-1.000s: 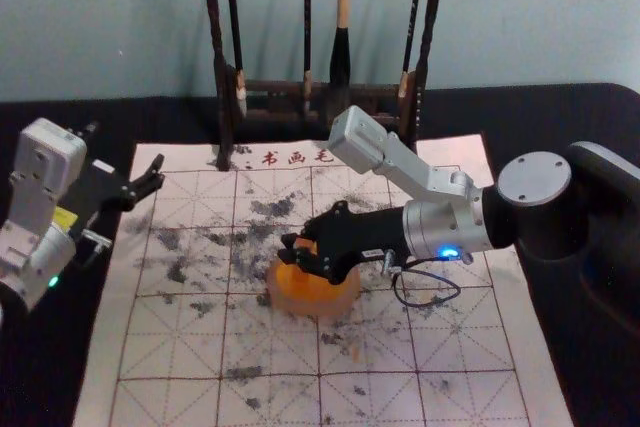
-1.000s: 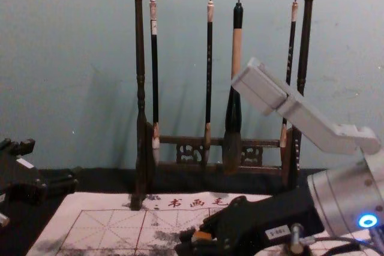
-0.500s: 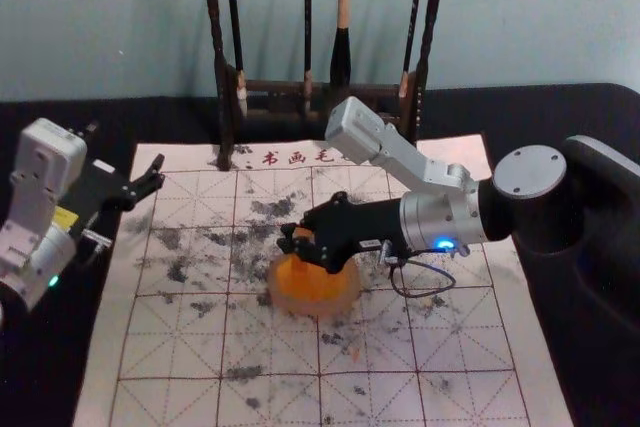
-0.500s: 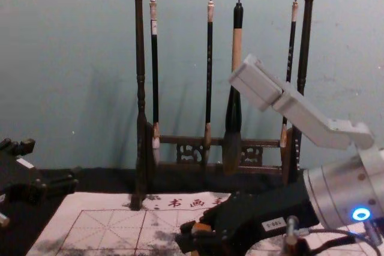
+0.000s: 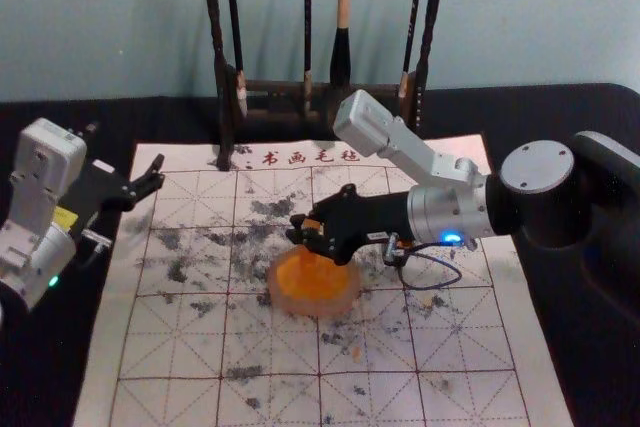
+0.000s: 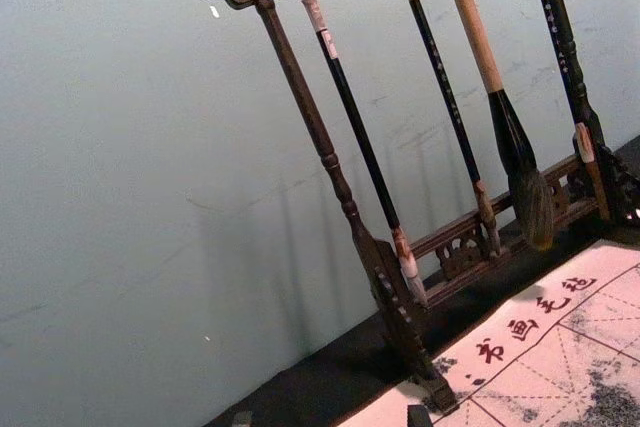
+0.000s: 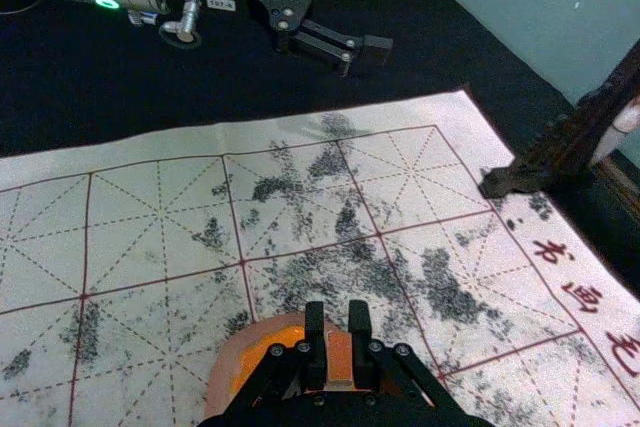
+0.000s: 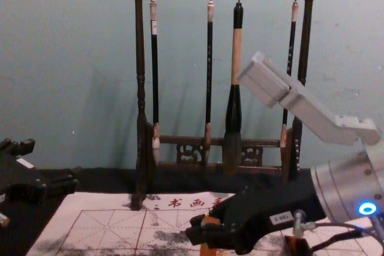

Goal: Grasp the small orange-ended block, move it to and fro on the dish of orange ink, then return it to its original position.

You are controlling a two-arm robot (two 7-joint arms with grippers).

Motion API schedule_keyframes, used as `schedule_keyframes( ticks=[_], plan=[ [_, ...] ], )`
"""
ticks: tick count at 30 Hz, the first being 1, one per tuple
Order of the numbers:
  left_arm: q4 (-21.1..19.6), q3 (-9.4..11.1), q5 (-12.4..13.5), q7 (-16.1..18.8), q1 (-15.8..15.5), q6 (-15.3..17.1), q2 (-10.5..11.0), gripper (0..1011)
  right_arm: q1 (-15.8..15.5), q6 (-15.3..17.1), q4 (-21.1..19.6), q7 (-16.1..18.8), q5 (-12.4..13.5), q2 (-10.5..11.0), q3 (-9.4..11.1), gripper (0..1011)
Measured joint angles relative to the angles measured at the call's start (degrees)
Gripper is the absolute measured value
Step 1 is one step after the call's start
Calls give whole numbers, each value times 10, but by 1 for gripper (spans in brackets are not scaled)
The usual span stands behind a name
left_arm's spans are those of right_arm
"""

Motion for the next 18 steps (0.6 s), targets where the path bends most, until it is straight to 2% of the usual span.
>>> schedule_keyframes(
  ticks=[18],
  plan=[
    [0, 0, 0, 0, 0, 0, 0, 1001, -2, 0, 0, -1, -2, 6, 9, 129]
  ],
)
